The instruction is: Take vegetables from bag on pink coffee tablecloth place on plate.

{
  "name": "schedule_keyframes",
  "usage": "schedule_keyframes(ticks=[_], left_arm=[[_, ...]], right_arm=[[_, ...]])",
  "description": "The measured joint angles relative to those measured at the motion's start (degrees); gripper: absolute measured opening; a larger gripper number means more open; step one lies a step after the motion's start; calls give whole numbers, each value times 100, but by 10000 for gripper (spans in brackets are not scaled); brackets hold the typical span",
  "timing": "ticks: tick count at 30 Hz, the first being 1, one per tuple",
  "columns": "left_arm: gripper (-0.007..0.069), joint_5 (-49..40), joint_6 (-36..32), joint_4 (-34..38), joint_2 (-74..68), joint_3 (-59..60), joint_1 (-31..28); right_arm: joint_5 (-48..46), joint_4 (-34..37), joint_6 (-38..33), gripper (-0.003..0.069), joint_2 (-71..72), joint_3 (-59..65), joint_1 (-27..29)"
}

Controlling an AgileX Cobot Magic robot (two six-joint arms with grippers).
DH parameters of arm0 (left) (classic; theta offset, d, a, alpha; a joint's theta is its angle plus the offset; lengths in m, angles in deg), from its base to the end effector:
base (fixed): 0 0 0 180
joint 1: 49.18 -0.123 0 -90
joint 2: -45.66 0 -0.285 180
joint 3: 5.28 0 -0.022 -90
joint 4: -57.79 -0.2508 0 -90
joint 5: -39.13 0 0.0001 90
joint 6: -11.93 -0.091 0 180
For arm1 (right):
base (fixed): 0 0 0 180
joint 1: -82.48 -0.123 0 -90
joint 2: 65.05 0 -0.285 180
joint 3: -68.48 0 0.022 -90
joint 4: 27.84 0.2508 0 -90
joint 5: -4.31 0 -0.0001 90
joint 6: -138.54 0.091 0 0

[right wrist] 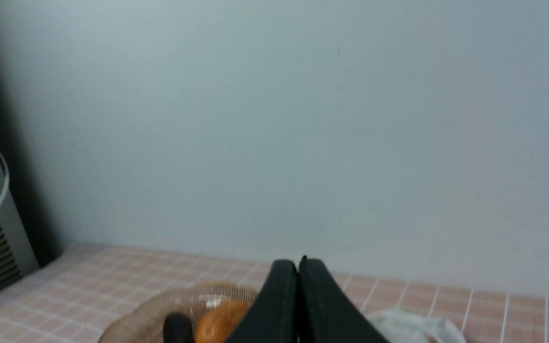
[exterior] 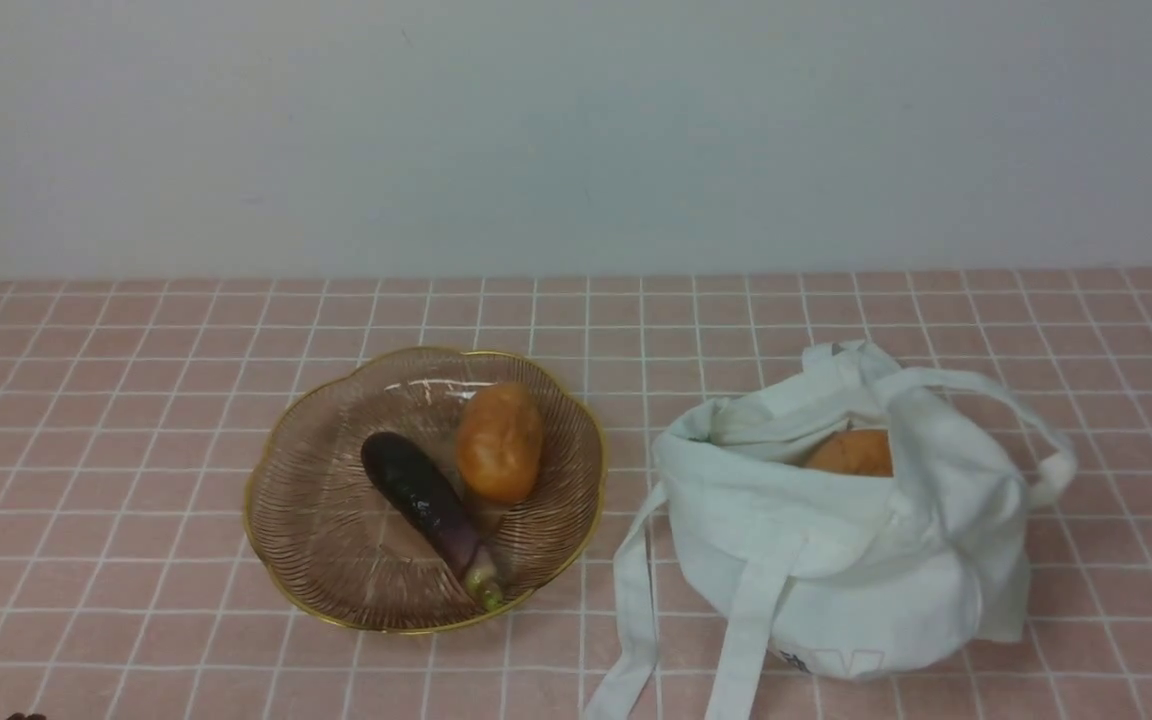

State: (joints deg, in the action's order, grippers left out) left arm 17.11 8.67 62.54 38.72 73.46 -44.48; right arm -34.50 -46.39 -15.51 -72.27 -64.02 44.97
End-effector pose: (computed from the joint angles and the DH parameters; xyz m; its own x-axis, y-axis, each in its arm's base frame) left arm 0.0518 -0.0071 0.1706 -0.3040 0.0050 -0.9526 0.1053 0.9940 -0.0284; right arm 0.0098 -0.0154 0.3184 -0.1137 0.1547 -0.9814 -0.4246 0.8855 0.1888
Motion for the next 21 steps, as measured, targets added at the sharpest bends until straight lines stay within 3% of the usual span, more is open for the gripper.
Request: schedule_keyframes(ticks=[15,21], left_arm=[[-6,0,0,0,0,0,0],[-6,0,0,0,0,0,0]], right_arm=[[-27,-67,97,-15,-126,251,-20],[368,-61,50,-15,-126,295,-20]])
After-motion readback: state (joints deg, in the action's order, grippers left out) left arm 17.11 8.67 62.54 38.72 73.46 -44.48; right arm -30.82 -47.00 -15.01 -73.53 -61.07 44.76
